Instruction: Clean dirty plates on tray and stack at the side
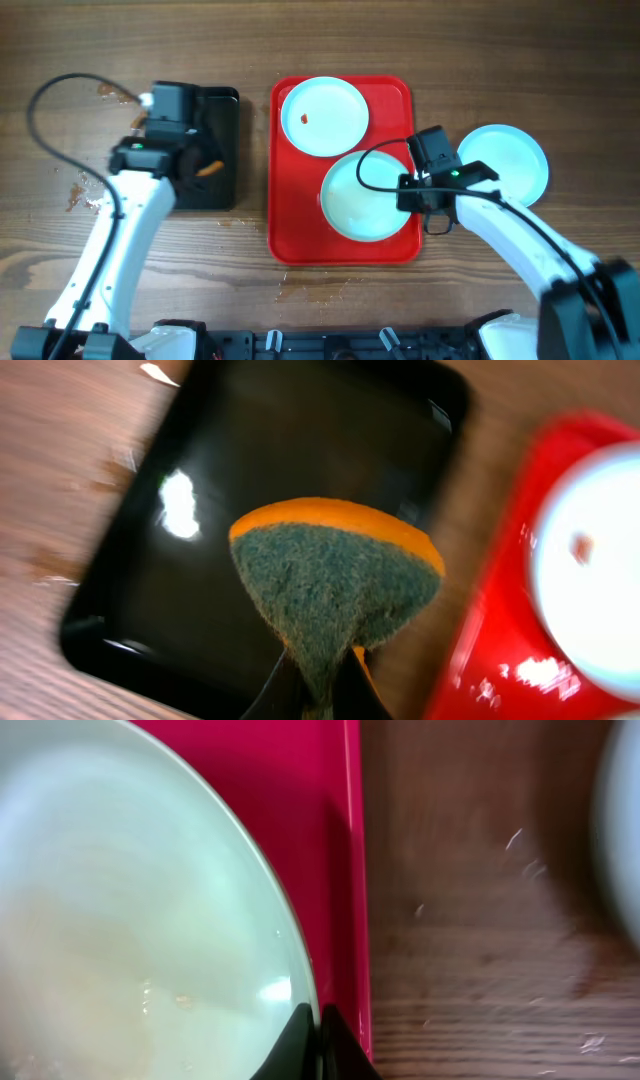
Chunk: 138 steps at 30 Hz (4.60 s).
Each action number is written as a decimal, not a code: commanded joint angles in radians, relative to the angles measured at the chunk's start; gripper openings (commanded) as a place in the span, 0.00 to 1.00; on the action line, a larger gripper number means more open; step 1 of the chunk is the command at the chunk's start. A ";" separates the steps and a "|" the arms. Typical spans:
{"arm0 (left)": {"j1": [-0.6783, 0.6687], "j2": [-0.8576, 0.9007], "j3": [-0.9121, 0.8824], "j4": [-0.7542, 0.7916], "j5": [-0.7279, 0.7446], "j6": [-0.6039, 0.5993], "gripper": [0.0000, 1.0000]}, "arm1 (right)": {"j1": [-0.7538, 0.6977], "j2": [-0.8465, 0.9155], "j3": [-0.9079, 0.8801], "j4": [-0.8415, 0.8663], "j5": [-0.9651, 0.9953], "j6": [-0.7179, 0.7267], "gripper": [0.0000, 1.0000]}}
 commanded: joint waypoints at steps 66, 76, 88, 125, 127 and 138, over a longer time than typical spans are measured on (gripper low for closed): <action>0.119 0.207 -0.053 0.032 -0.034 0.068 1.00 | 0.568 -0.253 0.039 0.119 0.822 -0.261 0.04; 0.119 0.207 -0.053 0.032 -0.033 0.068 1.00 | -0.299 -0.302 0.039 0.028 0.087 0.018 0.04; 0.119 0.208 -0.053 0.032 -0.033 0.068 1.00 | -0.802 -0.039 0.039 -0.008 -0.023 0.007 0.40; 0.119 0.207 -0.053 0.032 -0.033 0.068 1.00 | -0.012 0.572 0.499 -0.136 -0.087 -0.121 0.06; 0.119 0.207 -0.053 0.032 -0.034 0.068 1.00 | -0.012 0.572 0.499 -0.172 -0.134 -0.118 0.06; 0.119 0.207 -0.053 0.032 -0.033 0.068 1.00 | -0.018 0.558 0.507 -0.264 -0.266 -0.061 0.31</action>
